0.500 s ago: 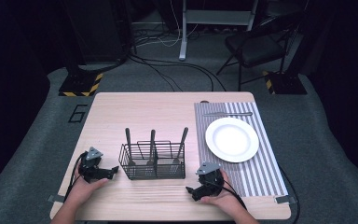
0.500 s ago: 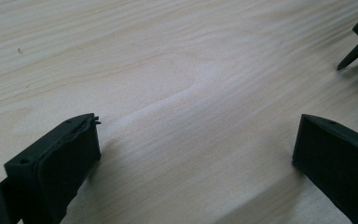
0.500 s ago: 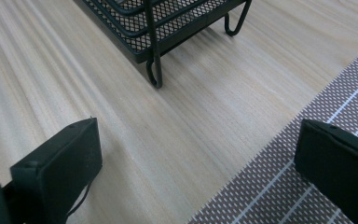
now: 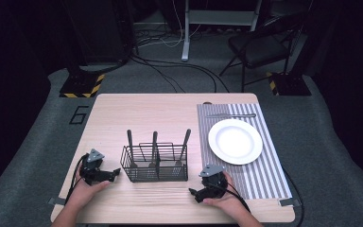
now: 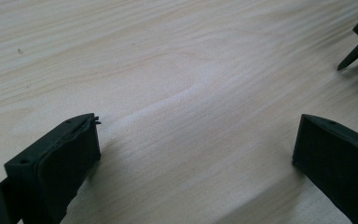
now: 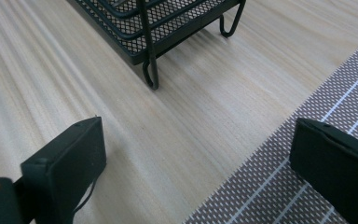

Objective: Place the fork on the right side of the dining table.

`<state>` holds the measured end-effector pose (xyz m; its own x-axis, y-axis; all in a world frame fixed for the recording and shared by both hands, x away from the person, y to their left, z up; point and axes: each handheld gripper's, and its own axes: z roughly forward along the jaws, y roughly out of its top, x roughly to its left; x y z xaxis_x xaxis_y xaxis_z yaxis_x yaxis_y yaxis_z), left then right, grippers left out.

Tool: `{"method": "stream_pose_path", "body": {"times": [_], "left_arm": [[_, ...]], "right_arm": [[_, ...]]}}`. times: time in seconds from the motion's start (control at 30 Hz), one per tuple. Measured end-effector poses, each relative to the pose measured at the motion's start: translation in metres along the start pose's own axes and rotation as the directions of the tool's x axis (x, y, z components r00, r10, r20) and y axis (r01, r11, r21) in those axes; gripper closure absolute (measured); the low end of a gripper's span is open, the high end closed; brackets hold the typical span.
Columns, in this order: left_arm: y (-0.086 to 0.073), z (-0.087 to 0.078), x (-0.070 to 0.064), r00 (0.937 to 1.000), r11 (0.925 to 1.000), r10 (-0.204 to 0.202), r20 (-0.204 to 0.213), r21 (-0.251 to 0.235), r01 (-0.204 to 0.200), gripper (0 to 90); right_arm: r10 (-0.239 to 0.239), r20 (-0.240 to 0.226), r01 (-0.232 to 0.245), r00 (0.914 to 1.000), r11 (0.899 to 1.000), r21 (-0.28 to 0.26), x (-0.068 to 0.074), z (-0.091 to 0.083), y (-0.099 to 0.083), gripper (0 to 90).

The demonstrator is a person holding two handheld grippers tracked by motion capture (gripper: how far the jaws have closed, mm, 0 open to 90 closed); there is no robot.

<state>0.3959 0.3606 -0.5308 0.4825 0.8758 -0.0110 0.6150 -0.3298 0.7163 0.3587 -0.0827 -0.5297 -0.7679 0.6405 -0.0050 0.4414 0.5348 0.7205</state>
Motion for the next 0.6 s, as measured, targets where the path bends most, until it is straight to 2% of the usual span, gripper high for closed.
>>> {"method": "stream_pose_path", "body": {"times": [0.13, 0.23, 0.5, 0.6], "left_arm": [[-0.0002, 0.0001, 0.0, 1.0, 1.0, 0.001, 0.0, -0.003, -0.001, 0.3], [-0.0002, -0.0001, -0.0001, 1.0, 1.0, 0.001, 0.0, -0.002, -0.001, 0.3], [-0.0003, -0.0008, 0.0002, 0.9999, 0.9999, 0.01, 0.004, 0.004, -0.01, 0.3], [-0.0003, -0.0008, 0.0002, 0.9999, 0.9999, 0.011, 0.004, 0.004, -0.011, 0.3]], "right_arm": [[0.007, 0.009, -0.007, 0.9999, 1.0, -0.004, -0.0004, -0.0012, -0.0005, 7.4], [0.024, 0.027, -0.023, 0.9994, 1.0, -0.018, -0.0019, -0.0036, -0.0015, 14.4], [0.026, 0.025, -0.026, 0.9993, 1.0, -0.016, -0.0027, -0.004, -0.0008, 15.9], [0.043, 0.041, -0.043, 0.9982, 0.999, -0.005, -0.0029, -0.0069, 0.0009, 23.5]]}}
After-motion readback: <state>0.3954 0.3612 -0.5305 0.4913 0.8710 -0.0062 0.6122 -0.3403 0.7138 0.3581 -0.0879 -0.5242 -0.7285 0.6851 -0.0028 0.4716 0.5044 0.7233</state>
